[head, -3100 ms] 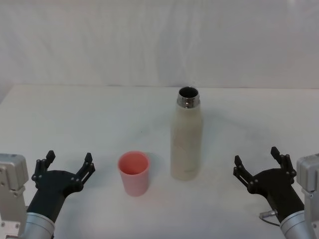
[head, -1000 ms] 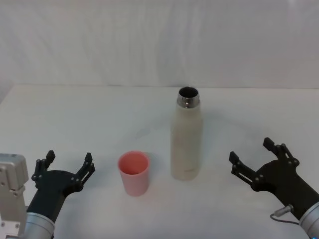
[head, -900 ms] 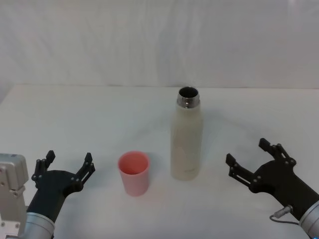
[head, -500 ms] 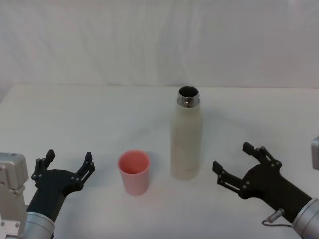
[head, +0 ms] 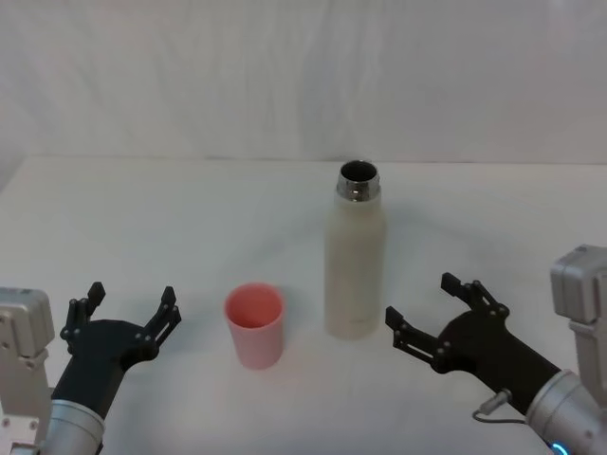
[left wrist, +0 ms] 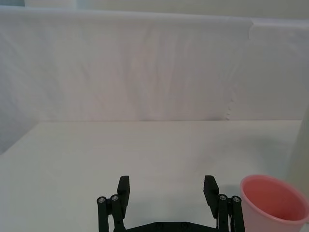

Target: Grasp the thermos with one hand and pour water into the cup lid.

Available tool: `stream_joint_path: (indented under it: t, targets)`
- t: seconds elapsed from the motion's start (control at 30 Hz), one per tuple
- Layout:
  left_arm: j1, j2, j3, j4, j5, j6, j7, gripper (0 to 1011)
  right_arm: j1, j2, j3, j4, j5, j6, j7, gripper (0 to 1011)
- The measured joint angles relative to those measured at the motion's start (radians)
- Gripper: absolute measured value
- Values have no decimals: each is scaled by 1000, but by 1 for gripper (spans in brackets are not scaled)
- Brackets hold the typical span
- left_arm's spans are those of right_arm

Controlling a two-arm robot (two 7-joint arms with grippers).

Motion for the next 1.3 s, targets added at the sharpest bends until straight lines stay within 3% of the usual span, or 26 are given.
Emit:
stream_joint_path:
  t: [0.4, 1.3]
  targets:
    - [0, 0, 0, 0, 0, 0, 0, 1001, 78, -26, -48, 73, -32, 15, -20, 1001]
    - [0, 0, 0, 0, 0, 0, 0, 1001, 197, -84, -87, 190, -42, 28, -18, 1001]
